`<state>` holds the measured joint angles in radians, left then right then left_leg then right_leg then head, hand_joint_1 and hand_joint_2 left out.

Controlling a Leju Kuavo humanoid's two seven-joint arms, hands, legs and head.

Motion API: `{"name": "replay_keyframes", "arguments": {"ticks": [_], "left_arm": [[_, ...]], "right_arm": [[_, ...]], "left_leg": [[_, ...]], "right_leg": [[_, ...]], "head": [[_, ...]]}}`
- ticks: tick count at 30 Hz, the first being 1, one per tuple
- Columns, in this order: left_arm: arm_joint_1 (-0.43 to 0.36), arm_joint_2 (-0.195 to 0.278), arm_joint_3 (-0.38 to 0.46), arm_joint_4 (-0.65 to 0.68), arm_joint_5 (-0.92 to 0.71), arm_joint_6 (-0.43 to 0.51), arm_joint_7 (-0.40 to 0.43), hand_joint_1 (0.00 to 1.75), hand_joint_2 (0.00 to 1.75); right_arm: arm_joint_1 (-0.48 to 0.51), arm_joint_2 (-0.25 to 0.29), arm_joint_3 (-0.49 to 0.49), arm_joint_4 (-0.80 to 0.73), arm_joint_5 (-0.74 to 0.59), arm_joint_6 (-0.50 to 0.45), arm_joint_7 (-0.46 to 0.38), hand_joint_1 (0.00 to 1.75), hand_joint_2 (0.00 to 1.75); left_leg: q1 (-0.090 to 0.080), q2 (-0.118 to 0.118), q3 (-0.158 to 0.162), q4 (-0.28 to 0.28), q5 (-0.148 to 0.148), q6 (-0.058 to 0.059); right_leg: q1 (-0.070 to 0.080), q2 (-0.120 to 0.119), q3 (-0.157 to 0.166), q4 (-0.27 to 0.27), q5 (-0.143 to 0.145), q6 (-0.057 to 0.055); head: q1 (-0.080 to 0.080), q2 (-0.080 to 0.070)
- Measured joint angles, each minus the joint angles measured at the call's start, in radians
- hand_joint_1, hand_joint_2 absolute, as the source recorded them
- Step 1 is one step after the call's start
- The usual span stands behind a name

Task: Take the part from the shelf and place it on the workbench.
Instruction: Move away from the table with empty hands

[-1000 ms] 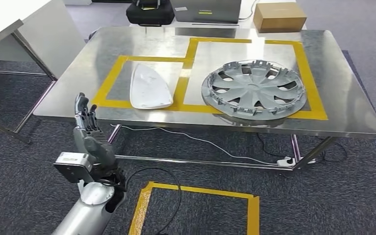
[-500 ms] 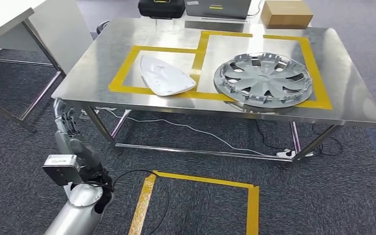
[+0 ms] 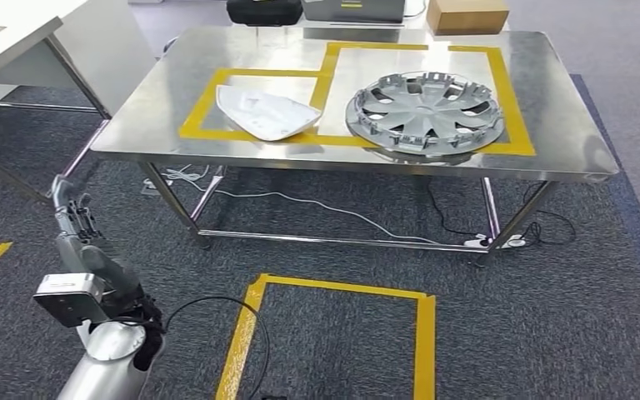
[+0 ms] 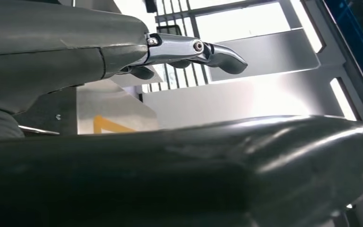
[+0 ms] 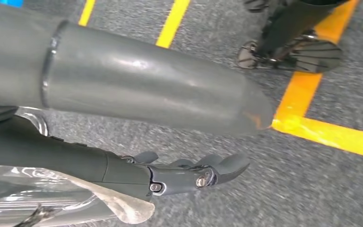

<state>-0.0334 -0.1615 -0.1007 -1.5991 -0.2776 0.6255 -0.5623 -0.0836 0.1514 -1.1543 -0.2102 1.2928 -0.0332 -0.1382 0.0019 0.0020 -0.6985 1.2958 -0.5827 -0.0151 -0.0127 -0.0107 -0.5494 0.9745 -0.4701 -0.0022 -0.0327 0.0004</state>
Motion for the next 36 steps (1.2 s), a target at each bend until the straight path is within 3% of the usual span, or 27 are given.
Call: {"name": "replay_keyframes", "arguments": {"ticks": [1, 3, 5, 6, 8, 9, 10, 11, 13, 14, 15, 16, 18, 20, 21, 24, 25, 27, 29, 30, 31, 32, 34, 36], "left_arm": [[0.001, 0.000, 0.001, 0.000, -0.001, 0.000, 0.000, 0.00, 0.00], [0.002, 0.002, 0.002, -0.004, -0.002, 0.000, 0.000, 0.00, 0.00], [0.001, 0.002, 0.002, -0.010, -0.003, 0.000, 0.000, 0.00, 0.00], [0.000, 0.003, 0.003, -0.013, -0.004, 0.000, 0.000, 0.00, 0.00], [0.001, 0.003, 0.006, -0.015, -0.004, 0.000, -0.001, 0.00, 0.00], [0.001, 0.003, 0.007, -0.015, -0.005, 0.000, -0.001, 0.00, 0.00], [0.001, 0.002, 0.009, -0.015, -0.005, -0.001, -0.001, 0.00, 0.00], [0.001, 0.002, 0.010, -0.016, -0.006, -0.002, -0.002, 0.00, 0.00], [0.005, 0.001, 0.013, -0.016, -0.005, -0.007, -0.003, 0.00, 0.00], [0.008, 0.001, 0.014, -0.016, -0.001, -0.011, -0.004, 0.00, 0.00], [0.010, 0.001, 0.015, -0.016, 0.005, -0.017, -0.003, 0.00, 0.00], [0.012, 0.002, 0.016, -0.016, 0.011, -0.022, -0.003, 0.00, 0.00], [0.015, 0.002, 0.020, -0.018, 0.022, -0.029, -0.001, 0.00, 0.00], [0.016, 0.002, 0.025, -0.022, 0.029, -0.032, 0.000, 0.00, 0.00], [0.016, 0.002, 0.026, -0.024, 0.031, -0.034, 0.000, 0.00, 0.00], [0.020, 0.003, 0.029, -0.027, 0.034, -0.036, 0.000, 0.00, 0.00], [0.022, 0.003, 0.030, -0.028, 0.035, -0.037, 0.000, 0.00, 0.00], [0.025, 0.003, 0.031, -0.028, 0.036, -0.038, 0.000, 0.00, 0.00], [0.029, 0.003, 0.032, -0.028, 0.037, -0.040, 0.000, 0.00, 0.00], [0.031, 0.004, 0.032, -0.028, 0.037, -0.041, 0.000, 0.00, 0.00], [0.033, 0.004, 0.032, -0.028, 0.037, -0.042, 0.000, 0.00, 0.00], [0.034, 0.004, 0.032, -0.028, 0.037, -0.043, 0.000, 0.00, 0.00], [0.034, 0.004, 0.032, -0.028, 0.037, -0.043, 0.000, 0.00, 0.00], [0.035, 0.004, 0.032, -0.029, 0.037, -0.043, -0.001, 0.00, 0.00]], "right_arm": [[0.000, 0.000, 0.000, 0.000, 0.000, 0.000, 0.000, 0.00, 0.00], [0.000, 0.000, 0.000, 0.000, 0.000, 0.001, 0.000, 0.00, 0.00], [-0.001, 0.001, 0.000, 0.000, 0.000, 0.001, -0.001, 0.00, 0.00], [-0.001, 0.002, 0.000, 0.000, 0.000, 0.001, -0.001, 0.00, 0.00], [0.000, 0.002, 0.000, 0.000, 0.000, 0.001, -0.001, 0.00, 0.00], [0.001, 0.002, 0.000, 0.000, 0.000, 0.001, 0.000, 0.00, 0.00], [0.002, 0.002, 0.000, 0.000, 0.001, 0.000, 0.001, 0.00, 0.00], [0.002, 0.002, 0.000, 0.000, 0.001, 0.000, 0.002, 0.00, 0.00], [0.003, 0.002, 0.000, 0.000, 0.001, 0.001, 0.004, 0.00, 0.00], [0.002, 0.001, 0.000, 0.000, 0.001, 0.001, 0.005, 0.00, 0.00], [0.003, 0.001, 0.000, 0.000, 0.001, 0.001, 0.006, 0.00, 0.00], [0.003, 0.001, 0.000, 0.000, 0.000, 0.001, 0.006, 0.00, 0.00], [0.003, 0.000, -0.001, 0.000, -0.002, 0.000, 0.008, 0.00, 0.00], [0.001, 0.000, -0.001, 0.000, -0.004, 0.001, 0.009, 0.00, 0.00], [-0.001, 0.000, -0.002, 0.000, -0.006, 0.001, 0.009, 0.00, 0.00], [0.002, 0.001, -0.004, 0.000, -0.009, 0.002, 0.011, 0.00, 0.00], [0.004, 0.001, -0.004, 0.000, -0.011, 0.003, 0.012, 0.00, 0.00], [0.005, 0.001, -0.005, 0.000, -0.015, 0.007, 0.014, 0.00, 0.00], [0.005, 0.001, -0.009, 0.000, -0.020, 0.012, 0.018, 0.00, 0.00], [0.005, 0.001, -0.012, 0.000, -0.022, 0.014, 0.021, 0.00, 0.00], [0.005, 0.001, -0.015, 0.000, -0.023, 0.016, 0.025, 0.00, 0.00], [0.005, 0.001, -0.018, 0.000, -0.024, 0.017, 0.028, 0.00, 0.00], [0.004, 0.004, -0.022, 0.000, -0.025, 0.019, 0.032, 0.00, 0.00], [0.001, 0.007, -0.024, 0.001, -0.025, 0.020, 0.033, 0.00, 0.00]], "left_leg": [[0.001, 0.000, 0.027, -0.016, 0.020, 0.001], [0.000, -0.001, 0.130, -0.148, 0.058, 0.011], [-0.005, -0.002, 0.219, -0.283, 0.059, 0.022], [-0.009, -0.003, 0.234, -0.313, 0.054, 0.027], [-0.011, -0.001, 0.225, -0.324, 0.069, 0.038], [-0.010, 0.001, 0.217, -0.329, 0.080, 0.044], [-0.007, 0.003, 0.206, -0.332, 0.093, 0.052], [-0.005, 0.005, 0.192, -0.336, 0.106, 0.058], [-0.006, 0.006, 0.164, -0.335, 0.125, 0.063], [-0.007, 0.007, 0.150, -0.335, 0.134, 0.062], [-0.007, 0.008, 0.136, -0.334, 0.145, 0.061], [-0.008, 0.008, 0.122, -0.334, 0.154, 0.060], [-0.007, 0.008, 0.100, -0.329, 0.171, 0.053], [-0.010, 0.008, 0.085, -0.318, 0.181, 0.044], [-0.012, 0.009, 0.079, -0.312, 0.186, 0.040], [-0.012, 0.006, 0.065, -0.295, 0.189, 0.027], [-0.011, 0.005, 0.056, -0.273, 0.171, 0.021], [-0.007, 0.002, 0.018, -0.168, 0.103, 0.010], [-0.004, 0.002, -0.026, -0.038, 0.040, 0.004], [-0.004, 0.002, -0.031, -0.007, 0.035, 0.005], [-0.004, 0.001, -0.018, -0.016, 0.048, 0.008], [-0.005, -0.002, 0.011, -0.062, 0.078, 0.015], [-0.008, -0.024, 0.086, -0.197, 0.134, 0.037], [-0.011, -0.043, 0.125, -0.273, 0.149, 0.051]], "right_leg": [[0.000, 0.000, -0.017, 0.004, 0.010, 0.002], [0.001, 0.001, -0.046, 0.014, 0.026, 0.007], [0.002, 0.002, -0.063, 0.019, 0.043, 0.017], [0.001, 0.002, -0.066, 0.018, 0.052, 0.024], [-0.002, 0.003, -0.072, 0.014, 0.070, 0.037], [-0.002, 0.005, -0.081, 0.019, 0.063, 0.042], [-0.002, 0.007, -0.094, 0.038, 0.038, 0.046], [-0.001, 0.009, -0.112, 0.077, -0.005, 0.050], [-0.002, 0.010, -0.149, 0.203, -0.099, 0.054], [-0.002, 0.010, -0.160, 0.263, -0.118, 0.056], [-0.002, 0.010, -0.160, 0.300, -0.110, 0.057], [-0.002, 0.010, -0.144, 0.305, -0.085, 0.057], [-0.002, 0.009, -0.058, 0.210, -0.033, 0.055], [-0.002, 0.010, 0.047, 0.065, -0.040, 0.051], [-0.001, 0.011, 0.078, 0.017, -0.056, 0.048], [-0.004, 0.010, 0.087, -0.013, -0.071, 0.033], [-0.005, 0.009, 0.085, -0.013, -0.068, 0.024], [-0.006, 0.007, 0.083, -0.014, -0.061, 0.010], [-0.003, 0.010, 0.076, -0.013, -0.056, 0.003], [-0.001, 0.013, 0.074, -0.013, -0.055, 0.002], [0.001, 0.016, 0.073, -0.013, -0.054, 0.002], [0.004, 0.021, 0.074, -0.012, -0.053, 0.002], [0.007, 0.031, 0.072, -0.012, -0.053, 0.003], [0.003, 0.043, 0.065, -0.011, -0.050, 0.011]], "head": [[0.000, 0.000], [0.000, 0.000], [0.000, 0.000], [-0.002, 0.000], [-0.004, 0.000], [-0.006, 0.000], [-0.004, 0.000], [-0.002, 0.000], [0.003, 0.000], [0.005, 0.000], [0.006, 0.000], [0.006, 0.000], [0.007, 0.000], [0.009, 0.000], [0.009, 0.000], [0.009, 0.000], [0.007, 0.000], [0.002, 0.000], [0.000, 0.000], [0.000, 0.000], [0.000, 0.000], [0.000, 0.000], [0.003, 0.000], [0.005, 0.000]]}}
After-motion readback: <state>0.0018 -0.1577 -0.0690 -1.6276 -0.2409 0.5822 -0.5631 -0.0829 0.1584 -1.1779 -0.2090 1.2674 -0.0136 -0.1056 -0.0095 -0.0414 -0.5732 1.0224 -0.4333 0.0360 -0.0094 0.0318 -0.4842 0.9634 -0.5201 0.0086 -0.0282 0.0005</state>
